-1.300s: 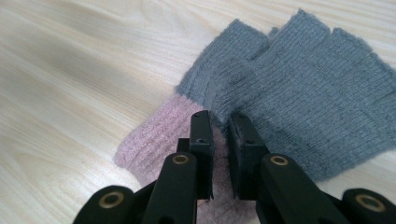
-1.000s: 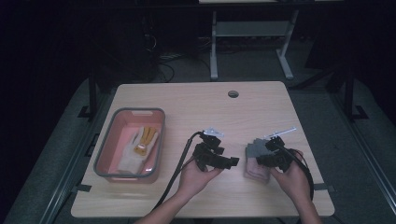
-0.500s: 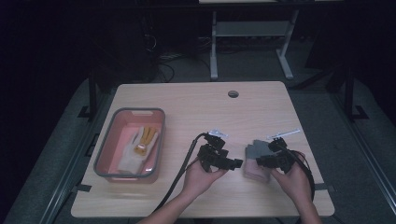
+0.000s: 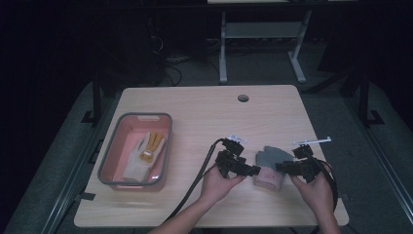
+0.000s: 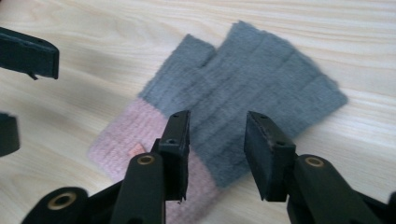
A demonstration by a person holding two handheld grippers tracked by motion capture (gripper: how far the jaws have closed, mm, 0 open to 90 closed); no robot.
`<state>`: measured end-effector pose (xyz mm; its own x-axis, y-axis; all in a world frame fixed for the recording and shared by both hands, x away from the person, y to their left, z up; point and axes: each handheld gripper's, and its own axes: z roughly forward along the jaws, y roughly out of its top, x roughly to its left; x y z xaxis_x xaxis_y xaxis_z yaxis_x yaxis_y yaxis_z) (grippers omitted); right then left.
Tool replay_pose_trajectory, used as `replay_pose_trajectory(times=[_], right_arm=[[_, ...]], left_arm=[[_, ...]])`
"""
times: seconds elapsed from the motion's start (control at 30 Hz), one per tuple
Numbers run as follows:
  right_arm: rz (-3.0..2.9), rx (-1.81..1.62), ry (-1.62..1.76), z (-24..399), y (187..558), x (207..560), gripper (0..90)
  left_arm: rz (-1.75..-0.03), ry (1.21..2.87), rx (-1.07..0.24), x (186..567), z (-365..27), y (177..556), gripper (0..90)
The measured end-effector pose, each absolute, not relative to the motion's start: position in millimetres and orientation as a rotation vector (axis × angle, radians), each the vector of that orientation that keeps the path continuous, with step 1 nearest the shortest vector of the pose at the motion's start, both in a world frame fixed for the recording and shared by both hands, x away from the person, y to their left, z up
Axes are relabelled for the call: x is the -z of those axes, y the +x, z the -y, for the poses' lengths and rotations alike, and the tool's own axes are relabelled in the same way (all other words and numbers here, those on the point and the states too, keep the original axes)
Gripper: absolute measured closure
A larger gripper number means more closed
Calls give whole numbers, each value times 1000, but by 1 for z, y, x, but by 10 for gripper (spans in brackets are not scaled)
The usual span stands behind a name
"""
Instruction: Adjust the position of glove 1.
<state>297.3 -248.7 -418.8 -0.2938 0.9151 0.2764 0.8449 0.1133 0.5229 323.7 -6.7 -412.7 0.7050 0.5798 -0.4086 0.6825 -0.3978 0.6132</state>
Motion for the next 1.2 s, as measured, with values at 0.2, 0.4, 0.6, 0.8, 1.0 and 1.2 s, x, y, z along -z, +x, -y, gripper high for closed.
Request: replay_pose_trajectory(times=[0.2,0.4,0.6,0.8,1.0,1.2], right_arm=[[-2219,-947,1829,260,295,423,570],[-2189,-969,1875,269,294,430,545],[-2194,-980,1905,271,295,438,525],[-2185,-1031,1954,274,295,444,523],[-2173,-1062,2000,275,296,449,524],[-2153,-1088,2037,278,296,455,527]], left_arm=[[-987,2121,184,421,18,330,346],[-1021,2127,211,433,29,337,345],[-1049,2129,252,445,39,339,378],[-1062,2131,273,452,44,340,403],[-1092,2119,303,456,46,341,418],[-1100,2121,326,458,46,341,429]])
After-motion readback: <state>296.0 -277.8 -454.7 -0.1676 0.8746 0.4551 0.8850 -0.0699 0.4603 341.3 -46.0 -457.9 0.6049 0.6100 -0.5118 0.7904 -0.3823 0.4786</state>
